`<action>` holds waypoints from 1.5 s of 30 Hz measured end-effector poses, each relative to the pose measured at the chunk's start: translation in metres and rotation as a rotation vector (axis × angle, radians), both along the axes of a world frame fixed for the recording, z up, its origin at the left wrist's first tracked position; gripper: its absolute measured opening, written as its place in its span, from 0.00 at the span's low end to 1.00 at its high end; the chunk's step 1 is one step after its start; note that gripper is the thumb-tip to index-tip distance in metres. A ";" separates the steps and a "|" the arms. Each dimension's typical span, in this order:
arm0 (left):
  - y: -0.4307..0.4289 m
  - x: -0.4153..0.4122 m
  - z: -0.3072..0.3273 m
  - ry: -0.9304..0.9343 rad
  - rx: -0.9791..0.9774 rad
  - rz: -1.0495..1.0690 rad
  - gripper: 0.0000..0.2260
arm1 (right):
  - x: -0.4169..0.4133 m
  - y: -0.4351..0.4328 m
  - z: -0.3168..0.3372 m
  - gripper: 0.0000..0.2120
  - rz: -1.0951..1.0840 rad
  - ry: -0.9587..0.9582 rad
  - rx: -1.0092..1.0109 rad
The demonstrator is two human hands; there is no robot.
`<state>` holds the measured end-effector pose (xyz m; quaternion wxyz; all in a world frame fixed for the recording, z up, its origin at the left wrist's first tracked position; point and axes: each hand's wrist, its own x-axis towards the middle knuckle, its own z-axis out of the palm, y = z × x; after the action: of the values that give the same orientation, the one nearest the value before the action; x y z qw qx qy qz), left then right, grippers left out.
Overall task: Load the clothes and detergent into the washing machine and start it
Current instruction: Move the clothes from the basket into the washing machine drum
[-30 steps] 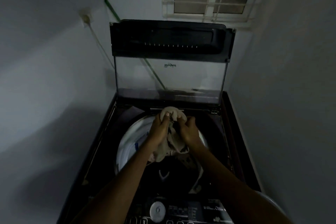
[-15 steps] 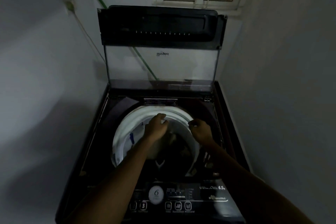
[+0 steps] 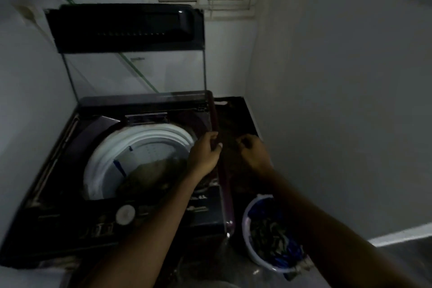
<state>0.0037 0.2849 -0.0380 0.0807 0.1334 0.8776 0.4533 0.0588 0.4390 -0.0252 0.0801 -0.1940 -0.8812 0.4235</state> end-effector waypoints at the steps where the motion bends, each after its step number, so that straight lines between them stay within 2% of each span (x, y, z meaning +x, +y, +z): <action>1: 0.016 0.015 -0.003 -0.008 0.033 -0.014 0.16 | 0.014 0.018 -0.005 0.08 0.006 -0.015 0.006; 7: 0.097 0.102 -0.019 -0.072 0.083 -0.095 0.17 | 0.098 0.104 -0.029 0.09 -0.006 -0.057 0.023; 13: 0.136 0.147 -0.021 -0.119 0.050 -0.139 0.17 | 0.151 0.146 -0.034 0.09 -0.042 -0.096 0.000; 22: 0.163 0.155 -0.058 -0.154 -0.019 -0.207 0.15 | 0.175 0.172 -0.073 0.11 -0.162 -0.142 -0.045; 33: 0.194 0.143 -0.096 -0.216 -0.034 -0.260 0.14 | 0.166 0.214 -0.109 0.11 -0.153 -0.181 -0.041; 37: 0.214 0.143 -0.126 -0.236 -0.079 -0.188 0.14 | 0.158 0.240 -0.138 0.11 -0.085 -0.256 -0.026; 45: 0.257 0.127 -0.250 -0.209 -0.204 -0.125 0.14 | 0.138 0.289 -0.264 0.10 0.071 -0.344 0.023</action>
<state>0.1306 0.5421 -0.2875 0.2128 0.1307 0.8960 0.3671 0.1970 0.7282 -0.2892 -0.0848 -0.2313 -0.8930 0.3767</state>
